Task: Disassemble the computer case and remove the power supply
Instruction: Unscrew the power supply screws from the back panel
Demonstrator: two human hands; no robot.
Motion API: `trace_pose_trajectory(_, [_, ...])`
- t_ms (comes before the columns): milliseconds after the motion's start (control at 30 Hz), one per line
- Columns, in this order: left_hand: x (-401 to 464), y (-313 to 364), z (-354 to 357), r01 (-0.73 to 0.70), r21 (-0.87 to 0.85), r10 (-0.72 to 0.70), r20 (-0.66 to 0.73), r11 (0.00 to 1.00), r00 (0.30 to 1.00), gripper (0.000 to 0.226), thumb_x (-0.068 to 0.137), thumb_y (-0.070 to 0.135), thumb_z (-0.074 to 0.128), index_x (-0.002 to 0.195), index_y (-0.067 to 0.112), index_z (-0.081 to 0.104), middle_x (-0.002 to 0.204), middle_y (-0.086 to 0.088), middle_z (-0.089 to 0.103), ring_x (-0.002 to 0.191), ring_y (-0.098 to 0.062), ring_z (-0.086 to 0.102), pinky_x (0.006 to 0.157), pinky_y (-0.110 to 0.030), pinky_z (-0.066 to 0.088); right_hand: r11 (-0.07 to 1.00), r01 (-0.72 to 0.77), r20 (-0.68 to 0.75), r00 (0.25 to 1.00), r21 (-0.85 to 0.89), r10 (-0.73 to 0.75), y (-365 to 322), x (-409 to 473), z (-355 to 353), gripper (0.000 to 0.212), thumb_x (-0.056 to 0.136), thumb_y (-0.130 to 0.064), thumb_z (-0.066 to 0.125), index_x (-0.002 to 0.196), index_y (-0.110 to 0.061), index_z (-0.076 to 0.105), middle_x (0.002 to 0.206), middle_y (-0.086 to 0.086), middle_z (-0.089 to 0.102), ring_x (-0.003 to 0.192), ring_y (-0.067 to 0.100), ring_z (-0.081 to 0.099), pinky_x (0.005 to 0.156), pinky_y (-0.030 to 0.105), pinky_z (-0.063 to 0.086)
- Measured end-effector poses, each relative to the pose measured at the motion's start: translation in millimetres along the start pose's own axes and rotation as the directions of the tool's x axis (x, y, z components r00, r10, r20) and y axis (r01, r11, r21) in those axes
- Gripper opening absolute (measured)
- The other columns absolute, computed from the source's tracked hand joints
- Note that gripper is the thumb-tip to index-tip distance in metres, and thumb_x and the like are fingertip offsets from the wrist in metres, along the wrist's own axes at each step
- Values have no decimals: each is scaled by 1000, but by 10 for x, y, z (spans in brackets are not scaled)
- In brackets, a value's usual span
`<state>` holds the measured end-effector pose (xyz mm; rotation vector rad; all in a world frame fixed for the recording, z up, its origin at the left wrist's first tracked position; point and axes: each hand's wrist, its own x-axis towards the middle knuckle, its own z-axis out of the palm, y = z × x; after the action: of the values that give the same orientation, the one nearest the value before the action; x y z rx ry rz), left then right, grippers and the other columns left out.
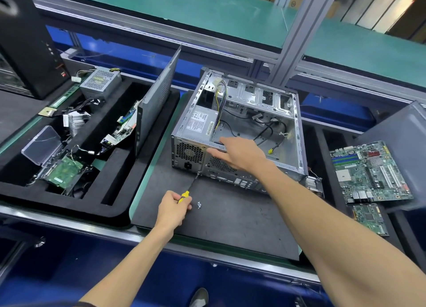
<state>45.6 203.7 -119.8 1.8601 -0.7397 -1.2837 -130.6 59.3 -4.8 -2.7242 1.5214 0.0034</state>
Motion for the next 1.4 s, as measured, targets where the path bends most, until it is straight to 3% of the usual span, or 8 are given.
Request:
trace_pose_trajectory(267, [17, 56, -48, 84, 45, -89, 125, 996, 988, 47, 106, 40, 39, 95, 6, 69, 63, -1, 48, 45, -11, 34, 37, -20, 22, 1000, 3, 4, 1000, 11, -3, -9, -1, -17, 54, 93, -77, 25, 86, -25, 39, 62, -11, 45, 53, 2, 41, 52, 33, 44])
trace_pose_trajectory(367, [21, 100, -55, 23, 50, -28, 100, 999, 995, 34, 101, 43, 51, 106, 10, 54, 68, 1, 47, 46, -11, 37, 39, -21, 27, 1000, 3, 8, 1000, 2, -3, -18, 1, -20, 54, 92, -77, 24, 90, -26, 38, 62, -12, 44, 53, 3, 40, 53, 33, 44])
trace_pose_trajectory(500, [-7, 74, -44, -54, 90, 46, 92, 994, 995, 29, 95, 29, 65, 106, 15, 42, 86, -3, 56, 70, -17, 48, 52, -28, 36, 1000, 2, 6, 1000, -17, -2, -21, -5, -22, 58, 89, -80, 19, 93, -26, 39, 63, -11, 45, 54, 8, 42, 53, 34, 45])
trace_pose_trajectory(667, [2, 79, -54, -24, -17, 25, 79, 1000, 997, 23, 99, 30, 59, 89, 11, 50, 72, -6, 71, 46, -14, 40, 37, -20, 28, 1000, 17, -14, 1000, -5, -17, -6, 1, -7, 58, 88, -81, 19, 93, -27, 41, 63, -13, 44, 54, 7, 42, 52, 33, 40])
trace_pose_trajectory(867, [17, 54, -113, 85, -13, -81, 183, 996, 980, 35, 104, 37, 47, 96, 8, 65, 63, -1, 51, 45, -11, 34, 37, -19, 20, 1000, 17, -6, 1000, -10, -17, -6, 6, -8, 65, 90, -79, 21, 100, -23, 52, 64, -12, 47, 61, 18, 52, 54, 34, 44])
trace_pose_trajectory(1033, [27, 67, -105, 56, -58, -47, 142, 997, 989, 25, 93, 26, 68, 101, 13, 48, 67, -4, 49, 38, -6, 31, 35, -20, 22, 1000, 7, -9, 1000, -3, -7, -14, -9, -13, 59, 90, -80, 20, 86, -25, 42, 62, -10, 46, 54, 7, 44, 51, 33, 39])
trace_pose_trajectory(1233, [29, 97, -79, 47, -118, -35, 97, 992, 995, 21, 99, 25, 61, 90, 10, 49, 66, -4, 70, 43, -12, 36, 35, -21, 26, 1000, 17, -21, 1000, -3, -17, -10, -5, -3, 61, 86, -83, 15, 79, -26, 38, 60, -9, 46, 52, 3, 42, 45, 29, 33])
trace_pose_trajectory(1400, [24, 125, -86, 204, -94, -180, 216, 975, 960, 38, 106, 35, 41, 91, 9, 64, 63, -1, 48, 42, -9, 31, 35, -18, 18, 1000, 24, -20, 1000, 4, -24, -4, -6, 7, 52, 91, -79, 22, 76, -30, 31, 60, -10, 45, 52, 2, 41, 44, 28, 32])
